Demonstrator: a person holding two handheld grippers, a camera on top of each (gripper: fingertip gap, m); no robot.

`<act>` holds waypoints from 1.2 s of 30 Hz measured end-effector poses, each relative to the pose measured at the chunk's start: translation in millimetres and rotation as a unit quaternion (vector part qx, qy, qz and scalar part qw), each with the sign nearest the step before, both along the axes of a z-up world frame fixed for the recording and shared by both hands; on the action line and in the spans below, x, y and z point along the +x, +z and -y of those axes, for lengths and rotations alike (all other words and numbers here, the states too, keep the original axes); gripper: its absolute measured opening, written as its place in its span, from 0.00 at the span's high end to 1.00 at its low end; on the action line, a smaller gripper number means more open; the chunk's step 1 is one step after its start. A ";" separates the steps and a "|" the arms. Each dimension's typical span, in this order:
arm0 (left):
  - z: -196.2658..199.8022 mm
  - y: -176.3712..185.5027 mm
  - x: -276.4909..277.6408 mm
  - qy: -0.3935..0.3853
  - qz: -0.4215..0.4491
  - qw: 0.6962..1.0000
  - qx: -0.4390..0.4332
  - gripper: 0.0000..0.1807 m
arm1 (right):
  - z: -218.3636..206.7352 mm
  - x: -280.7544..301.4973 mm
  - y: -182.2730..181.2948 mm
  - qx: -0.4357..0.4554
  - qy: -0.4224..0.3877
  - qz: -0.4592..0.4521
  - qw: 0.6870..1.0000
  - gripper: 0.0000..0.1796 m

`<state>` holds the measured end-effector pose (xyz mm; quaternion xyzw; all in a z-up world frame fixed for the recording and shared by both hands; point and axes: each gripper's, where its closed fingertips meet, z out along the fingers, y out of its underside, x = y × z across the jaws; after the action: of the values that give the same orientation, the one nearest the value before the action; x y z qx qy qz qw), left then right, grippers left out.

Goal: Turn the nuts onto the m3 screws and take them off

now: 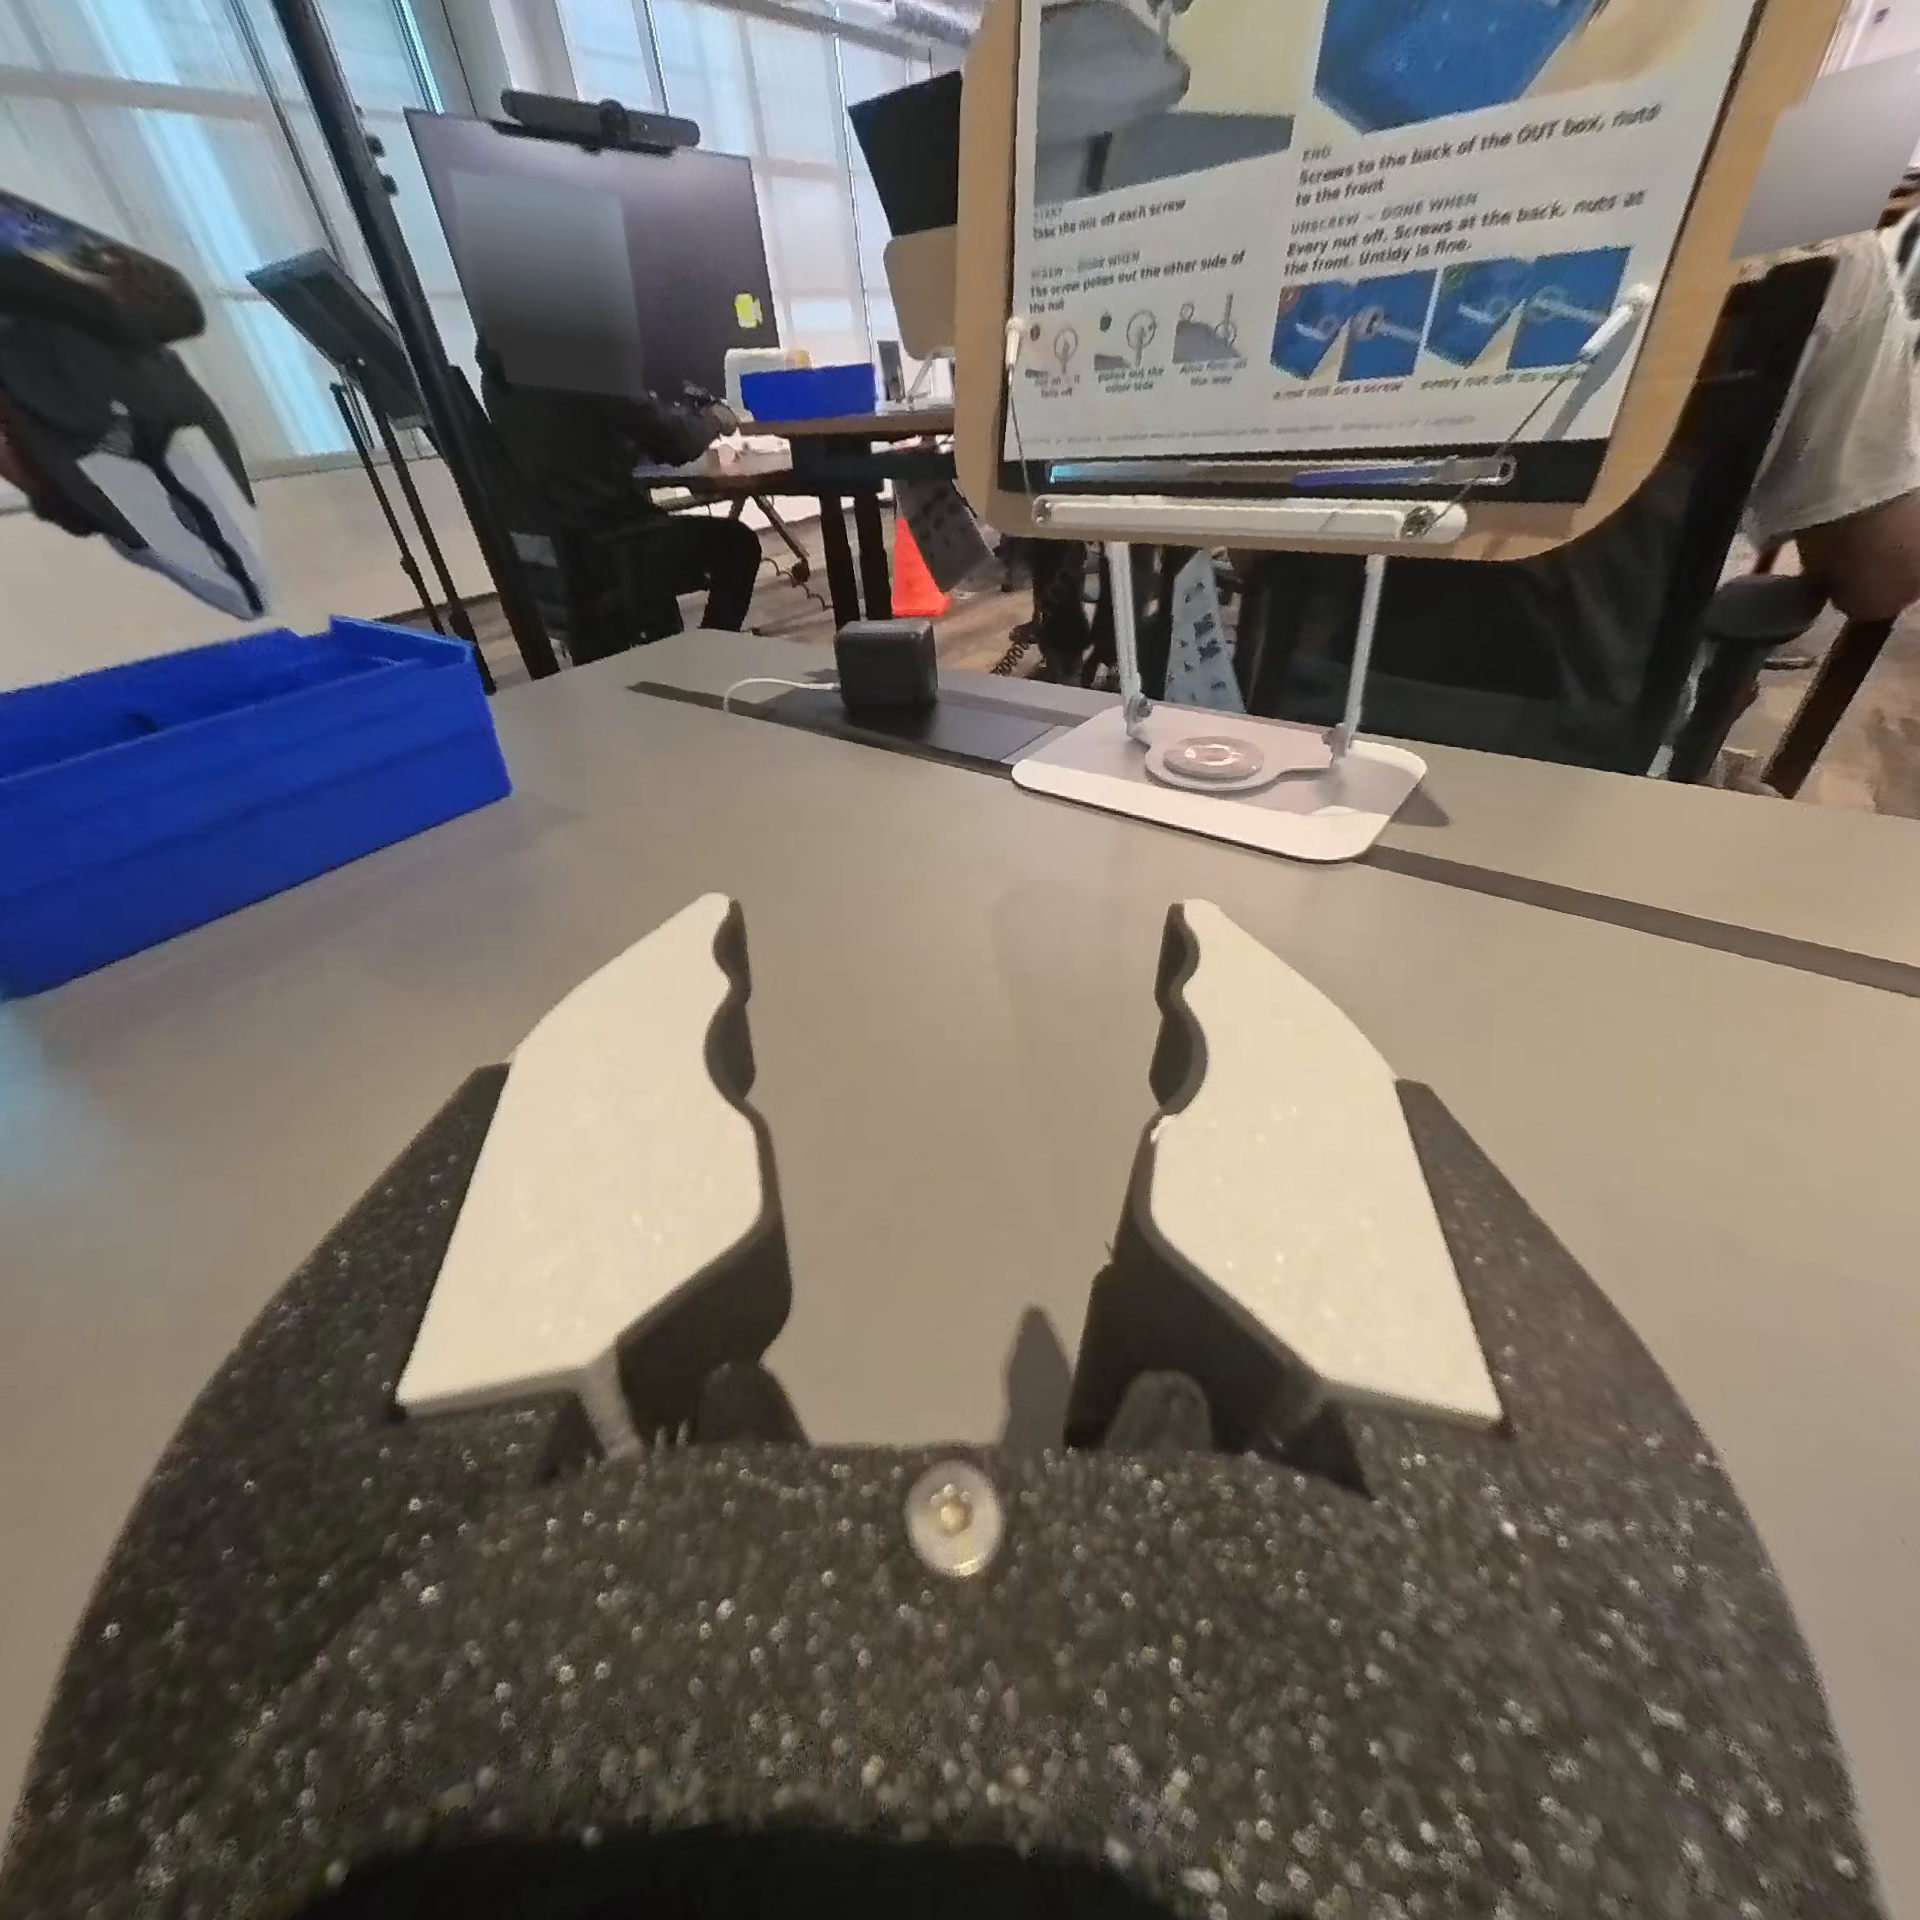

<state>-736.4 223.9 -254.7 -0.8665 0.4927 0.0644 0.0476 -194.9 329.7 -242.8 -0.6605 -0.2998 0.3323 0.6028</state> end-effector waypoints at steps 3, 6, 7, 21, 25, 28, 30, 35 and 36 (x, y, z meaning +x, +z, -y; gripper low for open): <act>-5.4 18.9 51.5 -0.040 0.010 0.999 0.021 0.99 | 8.8 13.4 3.6 0.000 0.003 -0.005 1.000 0.58; -12.5 22.8 112.0 -0.094 0.020 0.995 0.032 0.99 | 17.9 26.0 4.4 -0.004 0.006 -0.004 1.000 0.58; -15.1 21.2 133.6 -0.112 0.026 0.993 0.034 0.99 | 21.2 29.9 3.3 -0.007 0.007 -0.002 1.000 0.58; -0.7 -110.1 327.1 -0.362 0.040 0.929 -0.066 0.99 | 71.4 77.3 -23.3 -0.041 -0.003 -0.002 0.999 0.58; -6.5 -130.6 336.7 -0.387 0.032 0.919 -0.069 0.99 | 77.0 89.7 -26.9 -0.047 -0.017 -0.007 0.999 0.58; -16.1 -136.6 340.5 -0.392 0.034 0.917 -0.064 0.99 | 78.0 93.2 -28.6 -0.051 -0.022 -0.009 0.998 0.58; -19.9 -137.7 341.5 -0.393 0.036 0.916 -0.065 0.99 | 78.0 93.3 -29.7 -0.052 -0.024 -0.006 0.998 0.58; -21.4 -137.8 342.1 -0.394 0.043 0.916 -0.065 0.99 | 78.0 90.1 -33.9 -0.059 -0.021 0.003 0.998 0.58; -21.3 -137.7 342.2 -0.392 0.047 0.916 -0.065 0.99 | 77.6 89.8 -34.2 -0.060 -0.020 0.002 0.998 0.58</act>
<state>-394.3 245.2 -392.5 -0.6069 0.7934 -0.0322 0.0357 -105.2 252.1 -277.0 -0.7023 -0.2674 0.3359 0.5679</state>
